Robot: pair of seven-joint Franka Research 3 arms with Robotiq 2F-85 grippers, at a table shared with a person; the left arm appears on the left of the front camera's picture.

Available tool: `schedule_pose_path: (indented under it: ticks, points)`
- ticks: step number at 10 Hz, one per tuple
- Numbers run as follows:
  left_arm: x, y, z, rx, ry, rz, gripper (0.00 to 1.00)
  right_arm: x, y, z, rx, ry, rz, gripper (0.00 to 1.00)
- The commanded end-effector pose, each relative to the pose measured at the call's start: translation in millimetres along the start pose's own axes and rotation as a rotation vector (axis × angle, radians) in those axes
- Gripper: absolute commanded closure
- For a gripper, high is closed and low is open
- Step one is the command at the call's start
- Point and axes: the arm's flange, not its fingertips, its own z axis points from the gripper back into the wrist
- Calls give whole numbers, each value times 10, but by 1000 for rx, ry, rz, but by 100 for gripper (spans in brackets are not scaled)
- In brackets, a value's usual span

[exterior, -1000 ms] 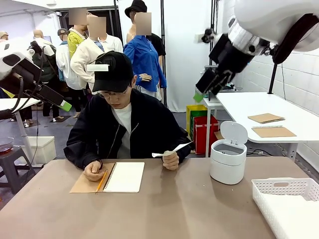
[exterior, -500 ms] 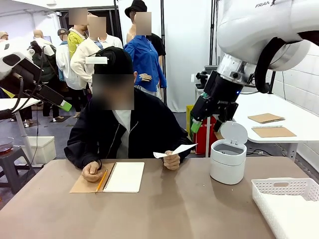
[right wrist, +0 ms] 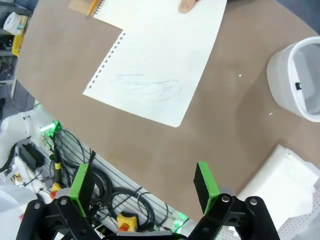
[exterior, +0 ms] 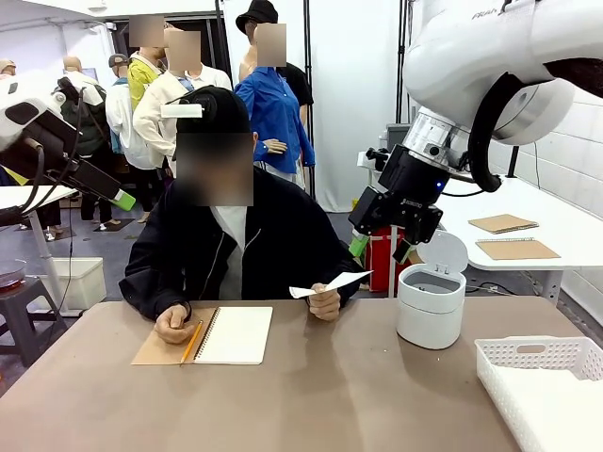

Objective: Sort the paper based on its condition.
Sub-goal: If a person hands you a paper, place it in the Organizing basket , and if it's crumpled, put it in the Trash can.

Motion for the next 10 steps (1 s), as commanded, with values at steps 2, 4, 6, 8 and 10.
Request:
schedule_pose_path:
  ticks: [2,4,6,8,10]
  points:
    - [6,8,11,5,-7,0,0,212,-139,-127,79,24,-130,0]
    - [6,8,11,5,-7,0,0,499,-402,-329,239,101,-319,0]
    - [6,8,11,5,-7,0,0,626,-524,-481,315,149,-367,0]
    - [6,8,11,5,-7,0,0,688,-712,-674,403,202,-448,0]
    - [6,8,11,5,-7,0,0,689,-888,-865,439,213,-519,0]
